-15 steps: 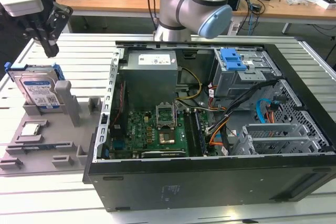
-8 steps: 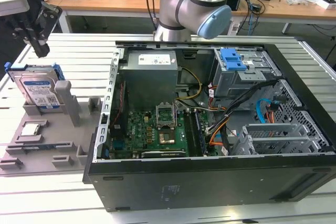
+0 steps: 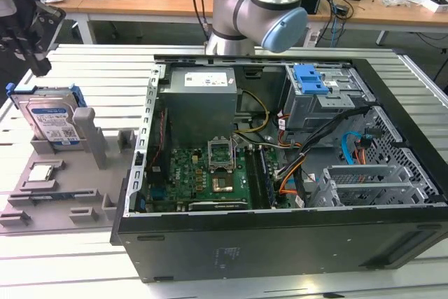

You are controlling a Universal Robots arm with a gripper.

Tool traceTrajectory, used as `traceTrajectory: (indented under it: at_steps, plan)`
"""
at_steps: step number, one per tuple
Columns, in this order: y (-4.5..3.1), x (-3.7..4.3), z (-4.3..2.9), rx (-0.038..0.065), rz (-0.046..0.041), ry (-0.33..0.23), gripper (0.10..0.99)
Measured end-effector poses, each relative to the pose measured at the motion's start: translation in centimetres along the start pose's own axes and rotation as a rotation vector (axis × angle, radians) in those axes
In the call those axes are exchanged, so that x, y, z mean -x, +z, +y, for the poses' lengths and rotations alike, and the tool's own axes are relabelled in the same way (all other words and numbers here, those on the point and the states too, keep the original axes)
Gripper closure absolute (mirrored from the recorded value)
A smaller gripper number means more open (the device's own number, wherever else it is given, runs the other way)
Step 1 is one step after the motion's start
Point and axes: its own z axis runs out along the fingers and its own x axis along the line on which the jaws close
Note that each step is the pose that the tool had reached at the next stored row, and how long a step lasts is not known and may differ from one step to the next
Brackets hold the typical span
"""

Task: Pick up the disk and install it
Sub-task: 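Reach for the disk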

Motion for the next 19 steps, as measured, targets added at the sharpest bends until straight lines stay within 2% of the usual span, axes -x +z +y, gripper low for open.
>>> traceTrajectory:
  at_steps: [12, 16, 19]
  plan:
    - [-0.09, -3.46, -0.26, 0.000, -0.0001, 0.000, 0.980]
    - [-0.14, -5.36, -0.40, 0.000, 0.0000, 0.000, 0.980]
    - [-0.17, -6.35, -0.47, 0.000, 0.0000, 0.000, 0.980]
